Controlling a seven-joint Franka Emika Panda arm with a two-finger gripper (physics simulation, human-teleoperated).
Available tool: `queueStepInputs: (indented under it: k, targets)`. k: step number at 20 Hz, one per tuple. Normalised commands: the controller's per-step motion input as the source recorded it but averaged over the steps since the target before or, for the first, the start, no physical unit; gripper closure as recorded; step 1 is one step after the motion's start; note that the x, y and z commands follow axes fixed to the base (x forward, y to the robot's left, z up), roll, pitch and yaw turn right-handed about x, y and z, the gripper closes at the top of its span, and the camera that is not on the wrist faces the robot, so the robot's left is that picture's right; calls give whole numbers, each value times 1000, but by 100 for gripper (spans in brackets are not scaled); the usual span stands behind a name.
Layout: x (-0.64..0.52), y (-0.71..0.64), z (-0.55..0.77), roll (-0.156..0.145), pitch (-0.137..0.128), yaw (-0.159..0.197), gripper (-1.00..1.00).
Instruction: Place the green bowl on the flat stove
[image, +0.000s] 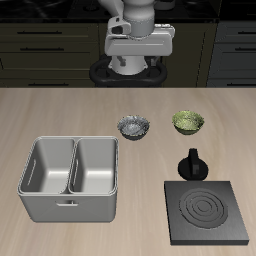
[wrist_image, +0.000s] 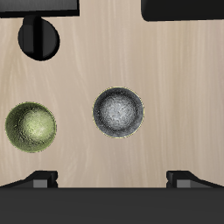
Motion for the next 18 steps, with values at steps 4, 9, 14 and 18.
queueStepInputs:
  k: [4,9,14,18]
  targets:
    - [92,422,-73,17,12,1,-100]
    - [81,300,-15,27,6,-3,-100]
    - [112,413,-46,19,10,-13,-100]
    - [102,347,-48,-3,10,-26,-100]
